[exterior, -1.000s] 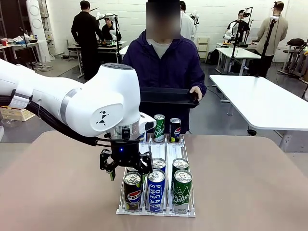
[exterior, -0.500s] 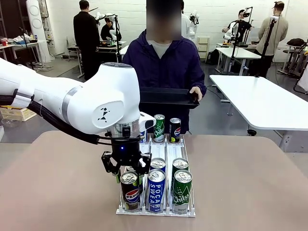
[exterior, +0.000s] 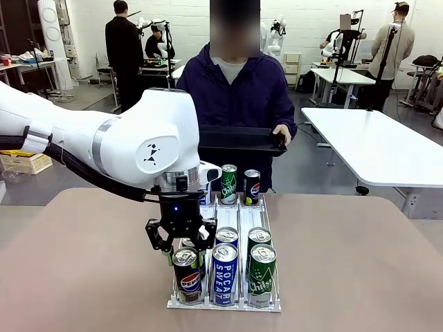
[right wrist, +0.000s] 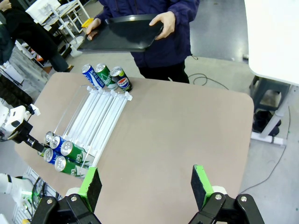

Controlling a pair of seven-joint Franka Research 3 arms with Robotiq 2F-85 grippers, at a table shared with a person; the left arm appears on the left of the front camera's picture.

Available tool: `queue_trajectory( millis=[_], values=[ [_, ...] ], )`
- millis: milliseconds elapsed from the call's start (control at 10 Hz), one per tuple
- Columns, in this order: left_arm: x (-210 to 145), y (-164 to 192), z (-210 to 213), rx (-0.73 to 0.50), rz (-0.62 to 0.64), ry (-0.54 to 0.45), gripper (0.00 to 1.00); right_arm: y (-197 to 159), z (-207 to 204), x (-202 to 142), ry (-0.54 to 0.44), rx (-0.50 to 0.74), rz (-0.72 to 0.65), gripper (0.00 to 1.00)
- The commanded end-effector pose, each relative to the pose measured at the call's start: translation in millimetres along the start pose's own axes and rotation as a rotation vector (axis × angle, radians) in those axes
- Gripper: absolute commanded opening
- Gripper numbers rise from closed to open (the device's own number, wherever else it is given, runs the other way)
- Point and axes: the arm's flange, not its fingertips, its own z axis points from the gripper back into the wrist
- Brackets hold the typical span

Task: Retrieve and hand over the desired beverage to the person.
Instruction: Pick up a can of the same type that the person held from the Automatic Can Dispenser.

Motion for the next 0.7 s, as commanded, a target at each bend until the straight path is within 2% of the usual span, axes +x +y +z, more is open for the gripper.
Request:
queue_trajectory(
  millis=[0,200,400,600],
  values=[
    [-18.9,-3.0,35.2,0.041,0.024,0.050,0.00,-2.2,-1.8,-0.3,-0.005,0.028,0.002,1.00],
    [-63.1,-4.6,129.2,0.088,-0.014,-0.120,0.00,-2.2,-1.8,-0.3,-0.005,0.028,0.002,1.00],
    [-81.8,-15.4,194.7,0.106,-0.059,-0.168,0.00,-2.2,-1.8,-0.3,-0.005,0.028,0.002,1.00],
    [-83.1,-35.9,250.8,0.097,-0.077,-0.233,0.00,-2.2,-1.8,-0.3,-0.005,0.028,0.002,1.00]
  ],
)
